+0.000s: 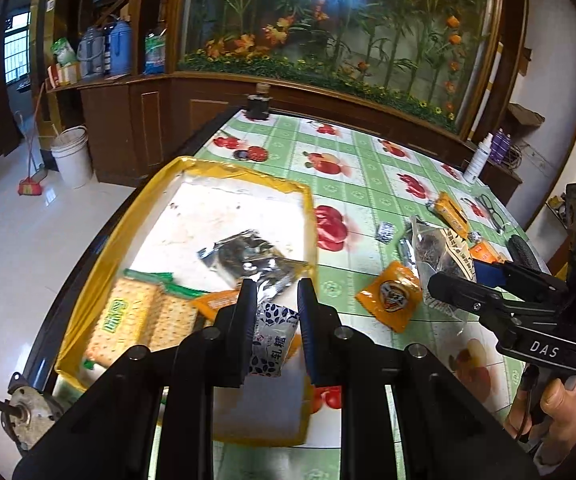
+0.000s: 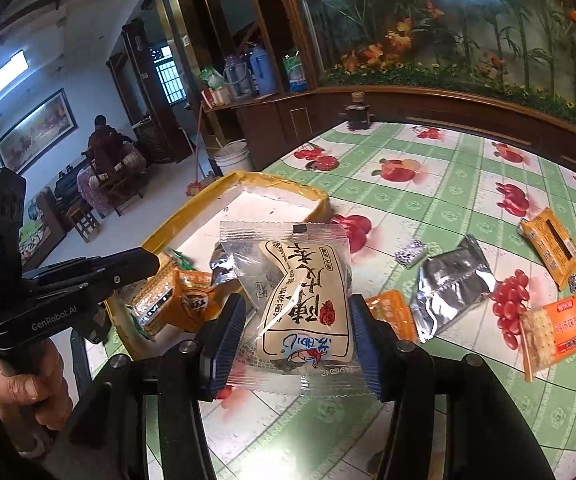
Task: Organize snacks
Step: 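Drop the blue-white packet into the tray with the left tool while the right tool releases the clear bag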
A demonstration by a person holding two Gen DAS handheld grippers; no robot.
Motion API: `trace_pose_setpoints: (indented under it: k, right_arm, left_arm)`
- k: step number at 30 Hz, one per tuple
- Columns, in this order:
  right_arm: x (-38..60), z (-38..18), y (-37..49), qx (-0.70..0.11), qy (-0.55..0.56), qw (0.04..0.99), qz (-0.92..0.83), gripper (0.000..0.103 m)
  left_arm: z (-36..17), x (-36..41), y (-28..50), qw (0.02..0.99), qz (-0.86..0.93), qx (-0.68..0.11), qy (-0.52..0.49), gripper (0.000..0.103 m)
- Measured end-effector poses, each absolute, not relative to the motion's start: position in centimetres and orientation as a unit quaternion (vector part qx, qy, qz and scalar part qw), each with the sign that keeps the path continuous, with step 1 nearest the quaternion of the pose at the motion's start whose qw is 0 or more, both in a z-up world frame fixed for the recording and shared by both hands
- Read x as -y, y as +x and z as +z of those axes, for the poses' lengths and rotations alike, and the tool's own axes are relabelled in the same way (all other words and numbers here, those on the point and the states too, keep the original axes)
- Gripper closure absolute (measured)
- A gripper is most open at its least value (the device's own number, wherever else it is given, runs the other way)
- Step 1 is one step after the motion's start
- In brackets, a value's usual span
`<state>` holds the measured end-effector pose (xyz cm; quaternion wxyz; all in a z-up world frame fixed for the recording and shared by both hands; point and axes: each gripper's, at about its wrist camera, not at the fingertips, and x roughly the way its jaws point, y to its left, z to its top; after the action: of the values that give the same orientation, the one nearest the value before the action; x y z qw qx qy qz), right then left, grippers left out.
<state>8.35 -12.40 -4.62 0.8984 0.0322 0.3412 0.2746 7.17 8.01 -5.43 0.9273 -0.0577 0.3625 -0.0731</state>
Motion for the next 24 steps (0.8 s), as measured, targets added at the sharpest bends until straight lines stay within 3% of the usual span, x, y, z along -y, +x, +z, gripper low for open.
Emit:
trace_pose_setpoints:
  k: [11,24]
  right_arm:
    - [6.3,-4.0,10.1,-0.339,0.018,0.884,0.321,0.050]
    - [0.2,-7.0,16.9,-0.372,0.006,0.874,0.314,0.049]
  left_arm:
    - [-6.6,-11.6,7.4,0.924,-0.041,-0.372,-0.072,0.085]
    - [-8.9,-12.1,11.7,0.908,-0.030,-0.411,-0.074,0.085]
